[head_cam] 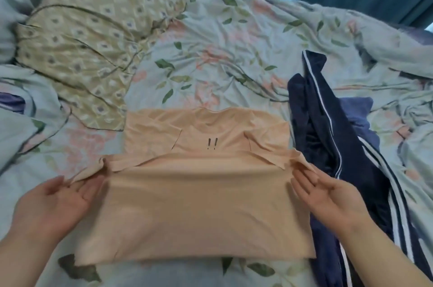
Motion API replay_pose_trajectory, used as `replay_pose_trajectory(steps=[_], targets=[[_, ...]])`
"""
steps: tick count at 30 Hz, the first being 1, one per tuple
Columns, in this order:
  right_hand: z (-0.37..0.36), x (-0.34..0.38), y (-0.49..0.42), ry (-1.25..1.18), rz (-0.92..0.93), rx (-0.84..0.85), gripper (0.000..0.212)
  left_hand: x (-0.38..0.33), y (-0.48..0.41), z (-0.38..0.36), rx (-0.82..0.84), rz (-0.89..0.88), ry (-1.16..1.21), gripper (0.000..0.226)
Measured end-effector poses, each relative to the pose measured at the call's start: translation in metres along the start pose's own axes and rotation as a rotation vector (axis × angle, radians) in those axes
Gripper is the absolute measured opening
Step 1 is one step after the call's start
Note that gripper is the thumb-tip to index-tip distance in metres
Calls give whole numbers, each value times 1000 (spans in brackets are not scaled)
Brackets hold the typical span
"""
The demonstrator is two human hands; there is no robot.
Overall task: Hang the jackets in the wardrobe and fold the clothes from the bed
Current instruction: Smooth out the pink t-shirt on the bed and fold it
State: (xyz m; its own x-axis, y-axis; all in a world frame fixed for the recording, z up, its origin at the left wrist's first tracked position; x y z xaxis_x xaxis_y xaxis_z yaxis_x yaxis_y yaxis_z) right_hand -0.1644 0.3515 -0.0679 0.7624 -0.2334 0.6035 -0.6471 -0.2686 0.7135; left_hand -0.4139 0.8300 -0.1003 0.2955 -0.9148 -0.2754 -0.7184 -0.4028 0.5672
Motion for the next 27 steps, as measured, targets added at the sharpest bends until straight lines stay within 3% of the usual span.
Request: replay_pose_trajectory(steps=[2, 4, 6, 8, 10, 11, 12, 14, 16, 17, 20, 27], targets=[[-25, 22, -33, 28, 24, -50, 51, -2, -25, -20, -82, -53, -65, 105], [-43, 43, -66, 74, 52, -74, 46, -3, -54, -56, -134, -96, -52, 103], [-58, 61, -93, 116, 72, -84, 47, -9, -85, -82, -187, -100, -59, 90], [-70, 71, -115, 154, 78, -81, 43, -1, -109, -98, -194, -108, -85, 60], [-79, 68, -134, 250, 116, -169, 41, 13, -129, -103, -188, -181, -278, 41], [-79, 63, -138, 344, 182, -235, 49, 20, -134, -102, -183, -260, -473, 43], [-78, 55, -138, 557, 287, -338, 61, 26, -136, -96, -162, -395, -740, 53], [-77, 27, -130, 1323, 662, -430, 69, 49, -124, -81, -30, -619, -1467, 76], [-73, -24, -121, 1996, 968, -201, 70, 85, -111, -53, 182, -615, -2026, 82], [-67, -47, -119, 2181, 1005, -80, 72, 101, -107, -38, 252, -583, -2212, 84], [-50, -74, -128, 2248, 978, -98, 71, 123, -109, -10, 218, -558, -2462, 83], [-49, -73, -140, 2257, 992, -117, 71, 122, -119, -7, 181, -529, -2515, 86]])
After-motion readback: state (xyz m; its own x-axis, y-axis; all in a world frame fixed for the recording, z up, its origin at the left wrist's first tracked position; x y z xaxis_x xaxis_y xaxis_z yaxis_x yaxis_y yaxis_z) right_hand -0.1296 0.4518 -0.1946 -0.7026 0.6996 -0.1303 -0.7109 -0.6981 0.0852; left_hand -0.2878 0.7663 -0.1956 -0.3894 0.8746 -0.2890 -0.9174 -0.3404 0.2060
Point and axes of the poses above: each hand's wrist, its own y-axis away from the middle knuckle, its own z-axis out of the back of the hand, x = y × z, the point moved 3 cm from there along -y, towards the middle knuckle, and after that the axes turned 14 degrees about y, right-handed, at the moved point
